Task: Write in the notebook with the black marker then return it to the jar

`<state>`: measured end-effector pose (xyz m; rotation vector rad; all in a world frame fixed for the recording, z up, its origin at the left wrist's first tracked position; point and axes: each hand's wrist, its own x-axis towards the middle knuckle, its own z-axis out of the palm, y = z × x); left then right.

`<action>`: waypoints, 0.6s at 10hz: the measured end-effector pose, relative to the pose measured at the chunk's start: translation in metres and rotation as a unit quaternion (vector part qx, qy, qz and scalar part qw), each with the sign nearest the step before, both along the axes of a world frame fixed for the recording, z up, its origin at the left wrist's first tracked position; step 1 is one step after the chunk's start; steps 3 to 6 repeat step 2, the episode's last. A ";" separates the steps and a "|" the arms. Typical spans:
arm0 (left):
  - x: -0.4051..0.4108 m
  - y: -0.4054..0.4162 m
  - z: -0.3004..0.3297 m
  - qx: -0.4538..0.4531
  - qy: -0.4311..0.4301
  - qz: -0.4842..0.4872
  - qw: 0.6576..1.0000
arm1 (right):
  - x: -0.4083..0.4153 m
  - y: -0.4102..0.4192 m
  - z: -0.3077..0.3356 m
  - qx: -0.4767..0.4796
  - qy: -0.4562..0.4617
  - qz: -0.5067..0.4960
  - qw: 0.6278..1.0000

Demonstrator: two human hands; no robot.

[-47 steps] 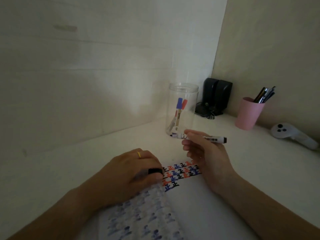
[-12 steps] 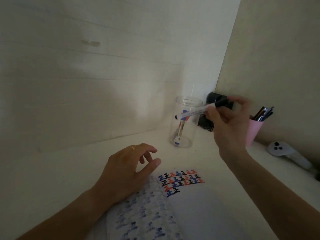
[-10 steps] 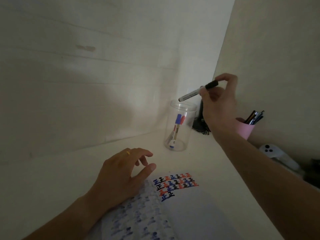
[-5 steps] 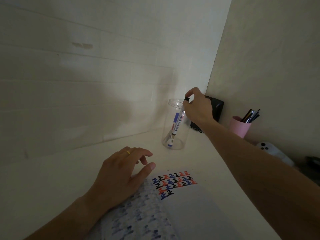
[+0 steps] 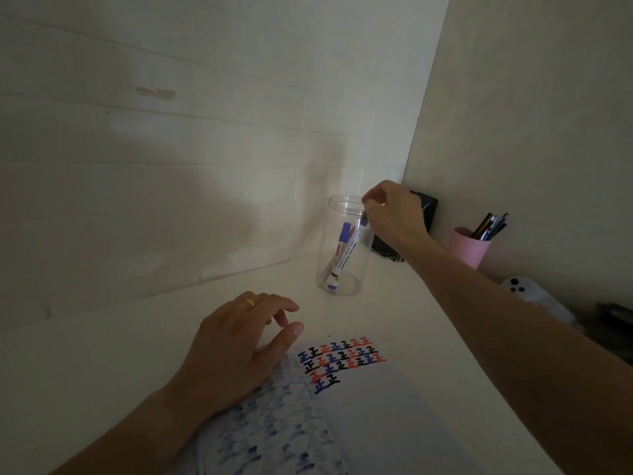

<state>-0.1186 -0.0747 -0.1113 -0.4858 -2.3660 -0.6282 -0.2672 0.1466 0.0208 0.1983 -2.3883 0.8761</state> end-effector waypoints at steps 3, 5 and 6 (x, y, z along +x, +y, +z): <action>0.002 0.001 0.001 -0.007 0.001 -0.024 1.000 | 0.076 0.018 -0.042 -0.023 0.046 0.046 0.998; 0.002 0.001 0.001 -0.007 0.001 -0.024 1.000 | 0.076 0.018 -0.042 -0.023 0.046 0.046 0.998; 0.002 0.001 0.001 -0.007 0.001 -0.024 1.000 | 0.076 0.018 -0.042 -0.023 0.046 0.046 0.998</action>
